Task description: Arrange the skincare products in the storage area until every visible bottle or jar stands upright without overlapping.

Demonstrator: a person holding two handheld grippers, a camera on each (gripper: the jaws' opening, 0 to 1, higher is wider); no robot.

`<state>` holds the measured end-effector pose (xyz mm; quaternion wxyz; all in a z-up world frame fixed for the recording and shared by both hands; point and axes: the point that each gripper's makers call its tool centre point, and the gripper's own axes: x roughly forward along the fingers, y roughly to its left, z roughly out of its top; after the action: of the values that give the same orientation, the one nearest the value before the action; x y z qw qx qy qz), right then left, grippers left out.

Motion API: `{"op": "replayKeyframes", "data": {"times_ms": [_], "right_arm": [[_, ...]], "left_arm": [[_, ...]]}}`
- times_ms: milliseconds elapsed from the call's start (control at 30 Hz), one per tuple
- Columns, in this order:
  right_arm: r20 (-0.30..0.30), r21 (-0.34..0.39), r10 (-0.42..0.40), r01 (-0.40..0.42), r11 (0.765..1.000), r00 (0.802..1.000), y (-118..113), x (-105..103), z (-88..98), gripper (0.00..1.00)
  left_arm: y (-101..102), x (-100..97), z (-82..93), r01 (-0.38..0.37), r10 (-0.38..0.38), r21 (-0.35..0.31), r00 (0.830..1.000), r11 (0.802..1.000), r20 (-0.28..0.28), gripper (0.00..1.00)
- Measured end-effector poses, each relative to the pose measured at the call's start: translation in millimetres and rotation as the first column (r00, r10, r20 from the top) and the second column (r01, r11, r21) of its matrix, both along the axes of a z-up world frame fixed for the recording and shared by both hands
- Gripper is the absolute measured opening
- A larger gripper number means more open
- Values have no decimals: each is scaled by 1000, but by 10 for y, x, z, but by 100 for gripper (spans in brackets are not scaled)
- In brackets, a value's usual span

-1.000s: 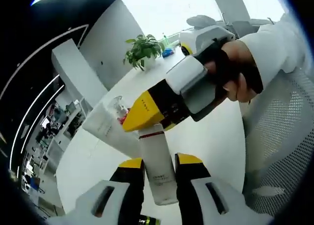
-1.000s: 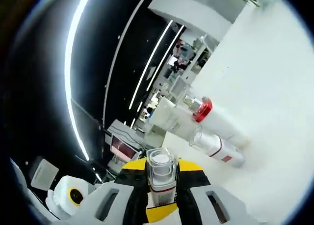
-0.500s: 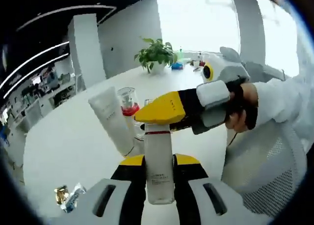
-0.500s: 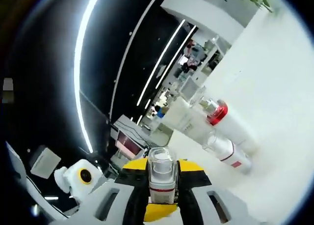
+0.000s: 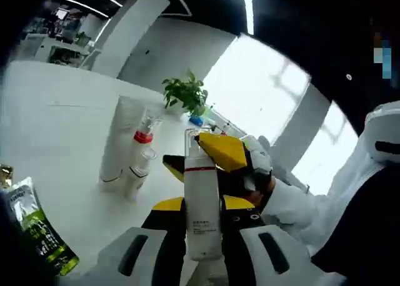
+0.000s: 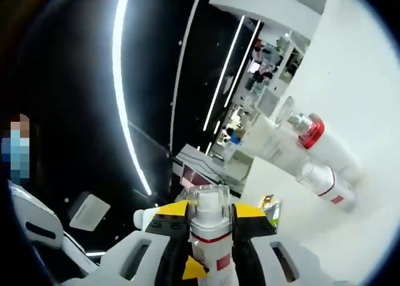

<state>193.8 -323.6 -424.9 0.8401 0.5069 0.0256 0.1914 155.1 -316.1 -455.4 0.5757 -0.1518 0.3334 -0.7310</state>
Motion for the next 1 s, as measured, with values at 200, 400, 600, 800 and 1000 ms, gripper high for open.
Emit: {"op": "replayKeyframes", "data": {"times_ms": [200, 400, 600, 800, 1000], "right_arm": [[63, 26, 81, -83, 996, 995, 103, -57, 125, 21], [89, 11, 93, -94, 996, 992, 83, -92, 175, 18], [75, -12, 116, -116, 993, 990, 135, -105, 130, 12], [-3, -109, 87, -87, 990, 996, 129, -75, -37, 10], [-86, -191, -28, 11, 981, 996, -63, -5, -228, 9]], "left_arm": [[96, -89, 110, 93, -100, -47, 982, 995, -161, 16], [152, -64, 124, 111, -119, -48, 974, 993, -191, 16], [200, -128, 117, 155, -161, -50, 974, 987, -159, 16], [165, -93, -87, 117, -117, 27, 993, 993, -9, 18], [45, -11, -207, -17, -14, 111, 963, 994, 269, 19]]}}
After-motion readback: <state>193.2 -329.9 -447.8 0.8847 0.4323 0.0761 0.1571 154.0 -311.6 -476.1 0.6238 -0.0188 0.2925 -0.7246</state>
